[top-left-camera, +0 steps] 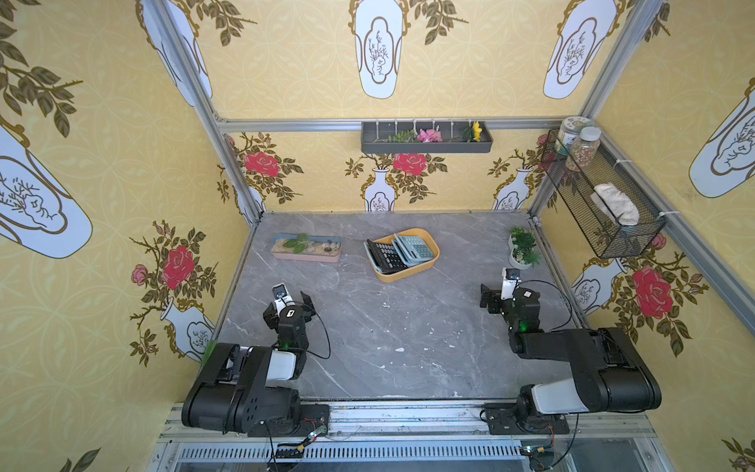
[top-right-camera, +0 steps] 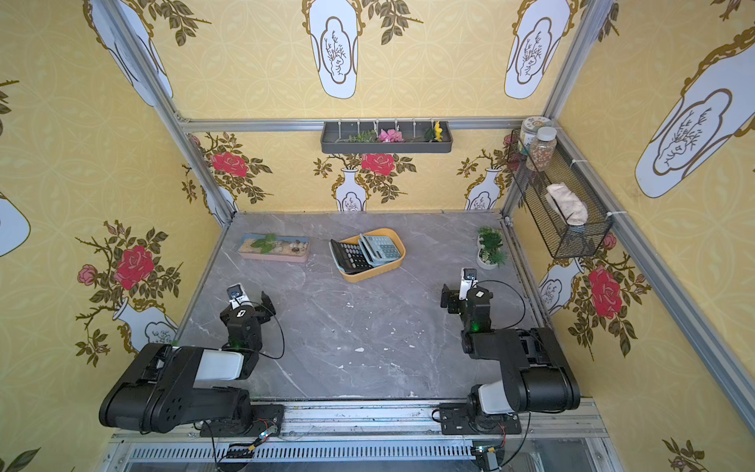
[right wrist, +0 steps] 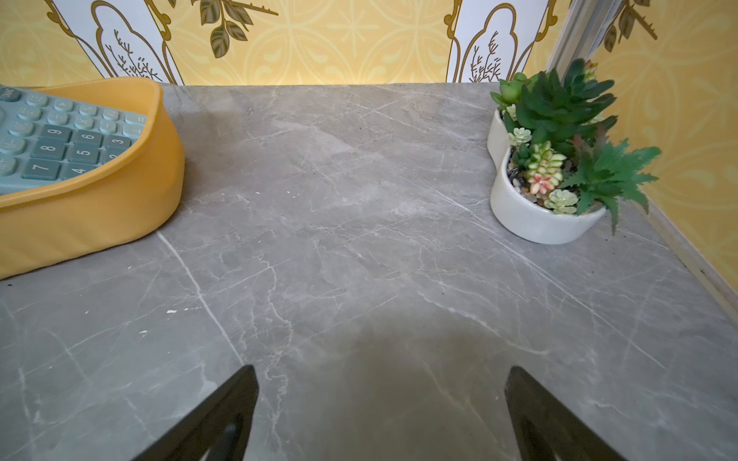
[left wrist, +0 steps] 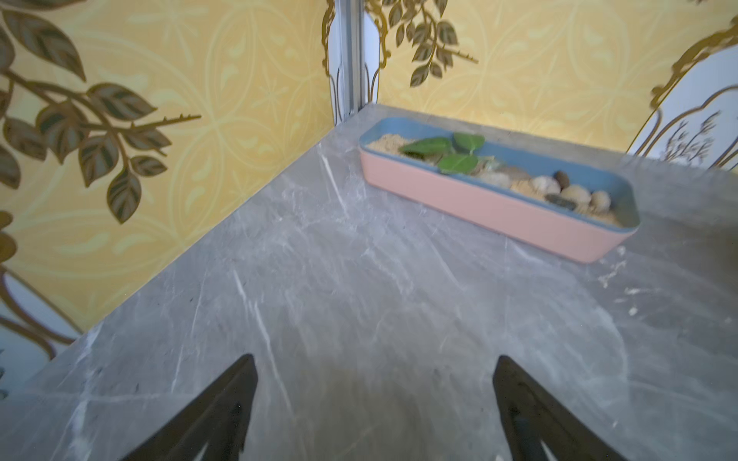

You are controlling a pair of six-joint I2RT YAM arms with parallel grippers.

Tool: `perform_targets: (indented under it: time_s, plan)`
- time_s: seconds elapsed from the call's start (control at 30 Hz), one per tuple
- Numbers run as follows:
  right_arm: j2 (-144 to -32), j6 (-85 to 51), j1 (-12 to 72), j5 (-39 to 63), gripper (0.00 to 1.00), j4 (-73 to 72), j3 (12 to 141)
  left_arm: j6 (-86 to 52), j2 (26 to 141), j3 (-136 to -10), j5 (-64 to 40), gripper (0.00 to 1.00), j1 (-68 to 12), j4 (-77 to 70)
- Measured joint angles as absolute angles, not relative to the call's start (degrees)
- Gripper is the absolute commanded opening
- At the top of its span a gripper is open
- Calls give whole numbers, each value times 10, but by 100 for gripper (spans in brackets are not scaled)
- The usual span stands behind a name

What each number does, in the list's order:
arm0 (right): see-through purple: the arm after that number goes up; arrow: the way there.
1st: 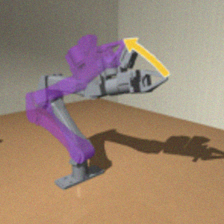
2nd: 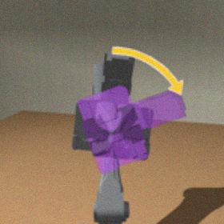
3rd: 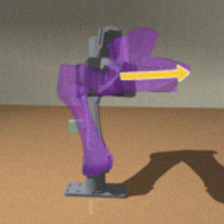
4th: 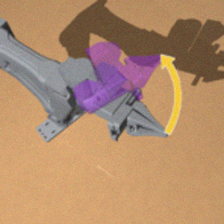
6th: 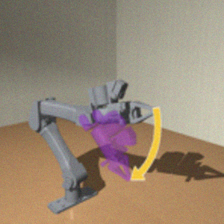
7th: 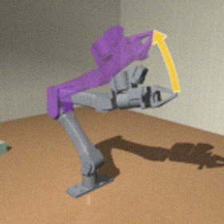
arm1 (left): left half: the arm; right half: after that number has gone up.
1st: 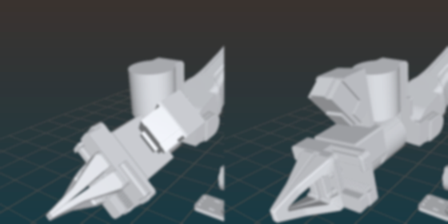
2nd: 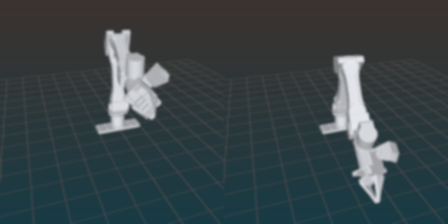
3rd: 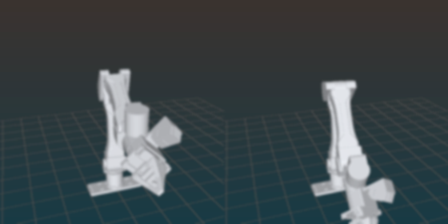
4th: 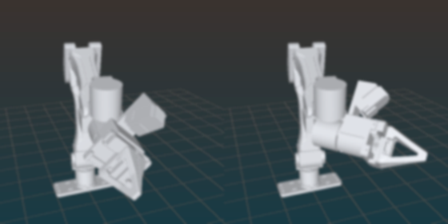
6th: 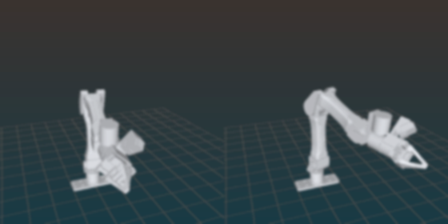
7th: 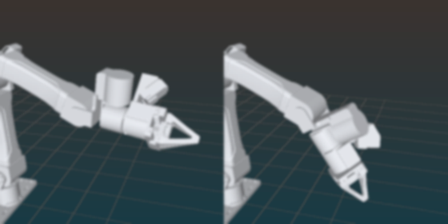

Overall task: Put the calculator in the storage box
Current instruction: Reset both arms

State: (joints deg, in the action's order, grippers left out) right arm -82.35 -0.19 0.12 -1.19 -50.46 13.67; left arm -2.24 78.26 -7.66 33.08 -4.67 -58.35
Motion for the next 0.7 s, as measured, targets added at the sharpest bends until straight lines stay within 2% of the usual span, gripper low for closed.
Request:
perform_targets:
  time_s: [0.03, 0.07, 0.7]
  plan:
    - [-823, -2, 1, -13, 97, -505, 137, -29, 775, -90, 321, 95, -34, -575]
    - [-823, -3, 1, -14, 97, -505, 138, -36, 765, -100, 312, 100, -20, -569]
    - [-825, 0, 13, -24, 97, -505, 136, -65, 751, -108, 274, 100, -4, -523]
